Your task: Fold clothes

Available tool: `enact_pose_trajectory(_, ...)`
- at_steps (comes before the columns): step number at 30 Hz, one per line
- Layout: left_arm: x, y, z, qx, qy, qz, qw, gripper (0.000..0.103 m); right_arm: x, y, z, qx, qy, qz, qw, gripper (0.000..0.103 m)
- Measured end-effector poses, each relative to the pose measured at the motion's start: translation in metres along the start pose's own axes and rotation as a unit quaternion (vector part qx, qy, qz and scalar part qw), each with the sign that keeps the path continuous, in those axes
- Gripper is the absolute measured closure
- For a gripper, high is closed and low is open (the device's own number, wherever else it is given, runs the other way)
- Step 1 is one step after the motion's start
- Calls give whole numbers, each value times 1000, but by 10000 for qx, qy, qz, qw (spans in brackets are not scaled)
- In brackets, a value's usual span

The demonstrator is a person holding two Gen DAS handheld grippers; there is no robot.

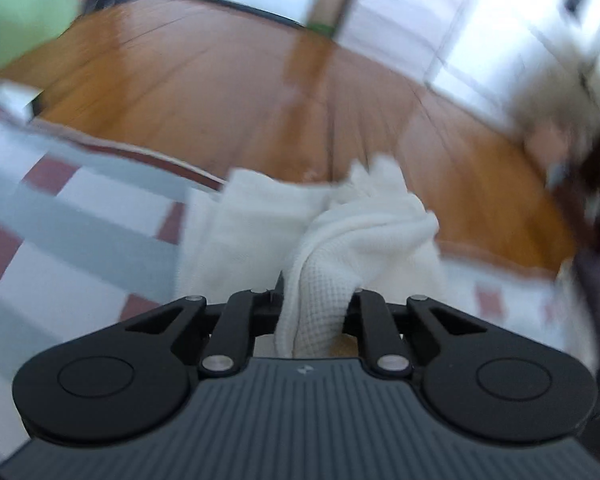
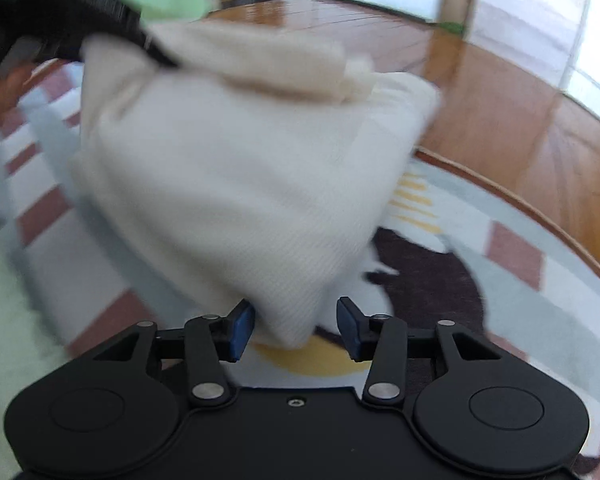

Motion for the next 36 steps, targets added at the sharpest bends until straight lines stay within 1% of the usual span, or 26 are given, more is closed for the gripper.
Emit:
enact_pose_trajectory(1,11,-2,-2,20,116,-32,9999,90,3,2,-1,-17,26,-41,10000,61)
enact_pose_trajectory(3,37,-20,7,402,516,53,9978,90,7,5,-4,-70,-34,-265,9996,61)
enact_pose_trajectory(5,54,-44,24,950,603,-126,9936,90,10,5,0,-39,-36,-329,9994,61)
enact_pose_trajectory(6,60,-52,31,1107,625,-336,9913,90,12,5,3,-34,-56,-327,9994,60)
enact_pose_trajectory(7,62,-55,33,1137,589,-505,9905,90,14,4,5,-29,-76,-324,9994,56)
enact_pose_trajectory(8,60,-49,31,1009,549,-522,9920,90,15,4,8,-26,-104,-307,9995,52)
enact_pose_trajectory(9,56,-42,27,834,522,-474,9940,90,15,5,12,-24,-124,-252,9996,51)
enact_pose_trajectory(12,45,-23,16,363,507,-229,9978,90,14,11,21,11,38,121,9999,53)
enact_pose_trajectory(13,44,-22,15,339,549,-168,9978,90,12,15,22,-25,121,315,9994,71)
enact_pose_trajectory(14,47,-26,19,436,622,-183,9969,90,10,18,19,-87,220,545,9982,81)
enact_pose_trajectory(16,54,-38,28,703,789,-269,9940,89,7,18,17,-53,188,883,9959,84)
enact_pose_trajectory(17,55,-42,32,792,847,-283,9928,89,8,14,18,-11,181,925,9955,85)
enact_pose_trajectory(19,57,-43,30,766,933,-196,9925,89,11,7,20,38,148,851,9963,85)
enact_pose_trajectory(20,56,-39,27,682,982,-127,9928,89,13,4,20,30,124,744,9971,85)
enact_pose_trajectory(23,47,-20,11,30,1016,-68,9948,88,16,4,20,8,86,550,9984,85)
enact_pose_trajectory(24,46,-13,5,-170,962,-174,9951,88,16,4,20,17,82,524,9986,85)
enact_pose_trajectory(25,49,-9,0,-272,801,-453,9954,86,15,4,22,42,81,501,9987,85)
enact_pose_trajectory(27,60,-11,3,-92,444,-1070,9932,80,13,2,25,116,50,548,9984,84)
enact_pose_trajectory(28,71,-17,8,130,513,-1353,9894,72,11,1,28,154,29,597,9981,80)
enact_pose_trajectory(29,85,-27,13,388,822,-1463,9851,68,9,0,29,184,21,686,9975,74)
enact_pose_trajectory(30,99,-36,17,640,1189,-1488,9796,68,7,0,29,199,38,850,9962,70)
enact_pose_trajectory(31,113,-46,21,890,1553,-1511,9722,67,6,-1,29,219,67,1003,9947,68)
enact_pose_trajectory(32,121,-51,20,991,1667,-1617,9676,65,6,-3,27,251,125,1115,9934,68)
enact_pose_trajectory(34,128,-52,14,945,1564,-1955,9635,65,11,-7,24,338,253,1103,9930,67)
enact_pose_trajectory(35,127,-48,10,834,1454,-2056,9642,65,16,-10,20,448,347,977,9936,67)
enact_pose_trajectory(36,125,-43,6,749,1414,-2008,9665,62,23,-12,15,530,412,803,9945,67)
Point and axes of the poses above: each gripper's, at about its wrist camera, not at the fingertips, and z roughly the way its jaws point, x to its left, y to its top, the point moved 9 cm from there along z, roughly the way its jaws point, and after that the axes turned 6 degrees about -x, right-handed, at the moved point
